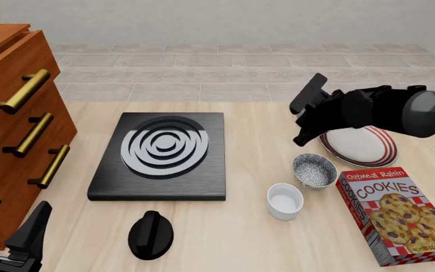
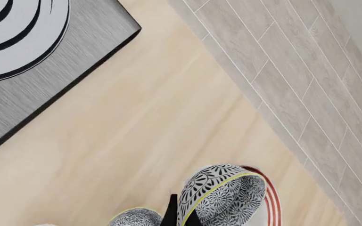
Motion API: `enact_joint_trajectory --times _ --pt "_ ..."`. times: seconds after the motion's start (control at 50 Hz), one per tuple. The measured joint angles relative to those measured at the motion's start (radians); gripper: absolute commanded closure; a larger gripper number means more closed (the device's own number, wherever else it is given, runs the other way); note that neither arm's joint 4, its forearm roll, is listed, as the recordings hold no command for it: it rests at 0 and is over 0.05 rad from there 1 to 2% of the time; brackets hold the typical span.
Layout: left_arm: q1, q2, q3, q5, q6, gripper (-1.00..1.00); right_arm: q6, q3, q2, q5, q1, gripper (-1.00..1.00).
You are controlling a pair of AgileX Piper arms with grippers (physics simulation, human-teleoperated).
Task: Pick the akita bowl from table center and place it on the plate.
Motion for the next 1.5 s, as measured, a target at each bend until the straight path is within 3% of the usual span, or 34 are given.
enact_joint_trajectory --times 0.32,0.76,1.02,1.5 --pt "0.002 0.000 0.000 0.002 -0.003 -1.00 -0.002 -0.036 0.054 0.046 -0.149 1.00" --pt "0.005 0.000 0.000 0.004 -0.003 -1.00 0.042 -0.109 0.138 0.063 -0.306 1.00" --pt "0.006 0.001 0.000 0.005 -0.003 -1.00 0.075 -0.149 0.212 0.059 -0.335 1.00" --pt "0.006 0.003 0.000 0.008 0.000 -1.00 0.049 -0.156 0.264 0.073 -0.331 1.00"
